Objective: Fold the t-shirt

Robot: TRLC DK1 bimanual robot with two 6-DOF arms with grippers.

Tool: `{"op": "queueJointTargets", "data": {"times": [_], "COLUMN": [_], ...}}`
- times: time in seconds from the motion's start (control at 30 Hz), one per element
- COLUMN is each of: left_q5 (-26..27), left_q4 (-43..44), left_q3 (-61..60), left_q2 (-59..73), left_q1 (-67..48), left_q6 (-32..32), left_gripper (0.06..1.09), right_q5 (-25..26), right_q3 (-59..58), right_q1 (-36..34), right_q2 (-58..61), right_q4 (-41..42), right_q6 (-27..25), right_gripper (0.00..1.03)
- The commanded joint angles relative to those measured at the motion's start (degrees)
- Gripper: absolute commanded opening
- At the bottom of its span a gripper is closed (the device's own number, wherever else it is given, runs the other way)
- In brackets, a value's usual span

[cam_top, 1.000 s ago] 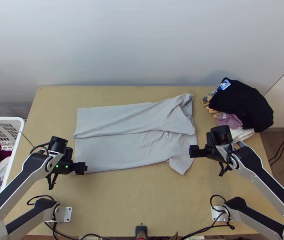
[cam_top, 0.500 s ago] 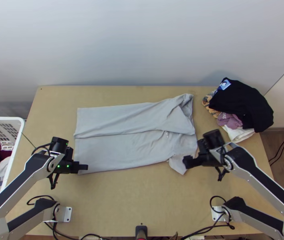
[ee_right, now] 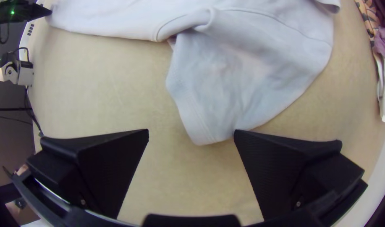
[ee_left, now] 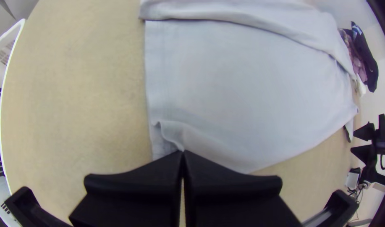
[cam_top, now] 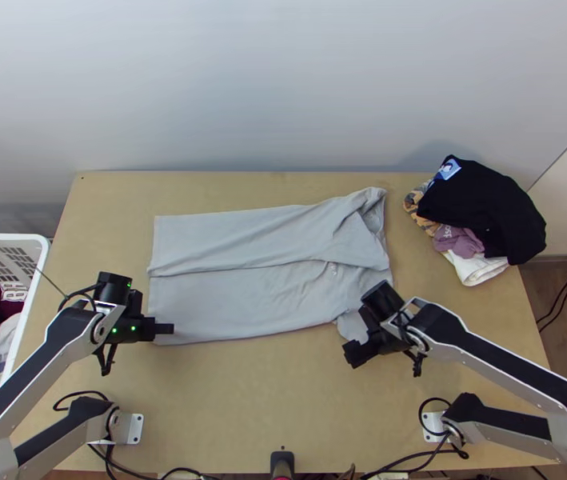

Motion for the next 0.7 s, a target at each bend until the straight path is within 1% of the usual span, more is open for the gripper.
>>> {"op": "queueJointTargets", "data": {"times": [0.0, 0.03, 0.07, 0.1, 0.13, 0.17, 0.2, 0.23, 0.27, 0.37, 0.5, 0.67], "left_q5": [0.0, 0.0, 0.0, 0.0, 0.0, 0.0, 0.0, 0.0, 0.0, 0.0, 0.3, 2.9], "left_q4": [-0.1, -0.1, -0.1, -0.1, -0.1, -0.1, -0.1, -0.1, -0.1, -0.1, -0.5, -4.5], "left_q3": [-0.2, -0.1, 0.0, 0.1, 0.3, 0.5, 0.6, 0.9, 1.2, 2.1, 3.2, 4.8], "left_q2": [-1.0, -1.0, -1.0, -1.0, -1.0, -1.0, -1.1, -1.1, -1.1, -1.1, -1.4, -3.1], "left_q1": [1.2, 1.2, 1.2, 1.2, 1.2, 1.2, 1.3, 1.7, 2.2, 4.2, 7.5, 10.5], "left_q6": [0.2, 0.2, 0.2, 0.2, 0.2, 0.2, 0.3, 0.4, 0.5, 1.2, 2.8, 5.8], "left_gripper": [0.1, 0.1, 0.1, 0.1, 0.1, 0.1, 0.1, 0.1, 0.1, 0.1, 0.1, 0.1], "right_q5": [2.9, 3.1, 3.3, 3.4, 3.6, 4.5, 5.3, 5.9, 6.1, 6.1, 7.0, 6.9], "right_q3": [-2.9, -3.2, -3.3, -3.3, -3.3, -3.2, -2.8, -2.6, -2.4, -2.8, -2.4, 1.4], "right_q1": [-0.8, -1.1, -1.7, -2.3, -2.9, -3.1, -3.4, -4.1, -4.7, -6.6, -8.5, -9.3], "right_q2": [2.6, 2.9, 3.0, 3.0, 3.0, 3.0, 3.0, 3.0, 2.8, -1.1, -8.3, -12.2], "right_q4": [3.9, 4.7, 5.3, 5.9, 6.6, 7.1, 7.5, 8.0, 8.5, 8.7, 8.0, -1.7], "right_q6": [-1.1, -1.1, -1.1, -1.0, -1.0, -1.0, -1.1, -1.4, -1.7, -1.7, -2.0, -2.8], "right_gripper": [0.92, 0.89, 0.83, 0.77, 0.68, 0.55, 0.39, 0.21, 0.07, 0.03, 0.03, 0.03]}}
